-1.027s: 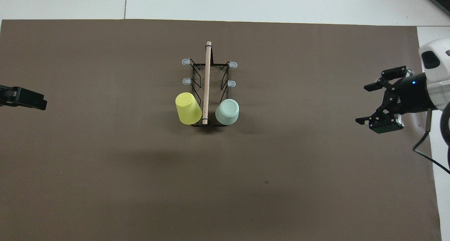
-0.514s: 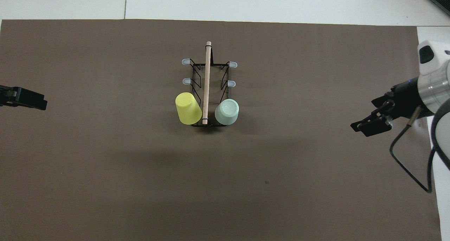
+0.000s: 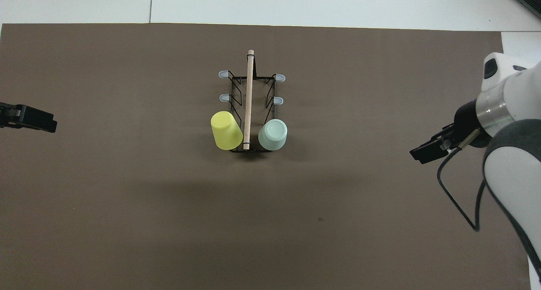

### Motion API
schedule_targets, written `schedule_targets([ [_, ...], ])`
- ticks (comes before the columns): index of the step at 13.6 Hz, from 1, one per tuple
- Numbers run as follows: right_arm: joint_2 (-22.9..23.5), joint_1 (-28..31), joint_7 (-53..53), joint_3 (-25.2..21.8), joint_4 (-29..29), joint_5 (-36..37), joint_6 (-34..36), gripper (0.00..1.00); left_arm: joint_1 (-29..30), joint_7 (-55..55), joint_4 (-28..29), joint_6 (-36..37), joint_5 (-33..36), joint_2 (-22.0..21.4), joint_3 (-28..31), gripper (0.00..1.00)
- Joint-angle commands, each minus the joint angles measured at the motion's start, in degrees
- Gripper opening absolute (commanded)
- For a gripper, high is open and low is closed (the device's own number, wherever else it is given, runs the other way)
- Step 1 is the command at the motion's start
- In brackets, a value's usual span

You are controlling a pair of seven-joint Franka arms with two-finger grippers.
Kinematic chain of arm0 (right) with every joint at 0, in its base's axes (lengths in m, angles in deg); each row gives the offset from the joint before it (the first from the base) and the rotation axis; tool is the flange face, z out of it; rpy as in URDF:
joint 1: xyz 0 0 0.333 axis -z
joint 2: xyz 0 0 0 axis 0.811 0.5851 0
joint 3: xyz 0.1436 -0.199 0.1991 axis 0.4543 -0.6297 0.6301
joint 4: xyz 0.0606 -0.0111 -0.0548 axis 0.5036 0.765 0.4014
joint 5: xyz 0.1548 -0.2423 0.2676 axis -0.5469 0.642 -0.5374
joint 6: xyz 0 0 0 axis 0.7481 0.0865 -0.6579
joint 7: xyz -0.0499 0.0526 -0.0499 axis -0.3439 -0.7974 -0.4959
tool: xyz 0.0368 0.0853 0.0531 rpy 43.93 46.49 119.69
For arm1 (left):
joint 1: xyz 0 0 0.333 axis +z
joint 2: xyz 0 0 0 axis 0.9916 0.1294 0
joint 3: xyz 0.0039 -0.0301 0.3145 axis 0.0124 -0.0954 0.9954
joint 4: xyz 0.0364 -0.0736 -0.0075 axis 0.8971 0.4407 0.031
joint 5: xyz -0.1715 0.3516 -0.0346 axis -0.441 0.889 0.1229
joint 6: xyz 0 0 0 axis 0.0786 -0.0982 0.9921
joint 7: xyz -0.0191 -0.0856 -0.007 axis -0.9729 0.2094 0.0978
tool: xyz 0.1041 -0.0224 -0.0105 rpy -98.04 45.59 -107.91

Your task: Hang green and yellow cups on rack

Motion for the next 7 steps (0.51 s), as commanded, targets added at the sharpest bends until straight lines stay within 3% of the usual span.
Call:
schedule_targets([
  [1, -0.5, 0.2, -0.6, -2.0, 0.9, 1.3, -2.4, 1.0, 0.4, -0.8, 0.9, -0.9, 0.3, -0.9, -0.4, 1.0],
  [7, -0.8, -0.8, -1.3, -4.3, 1.5, 4.6, -4.7, 1.0, 0.4, -1.2, 0.9, -1.2, 0.3, -0.9, -0.4, 1.0],
])
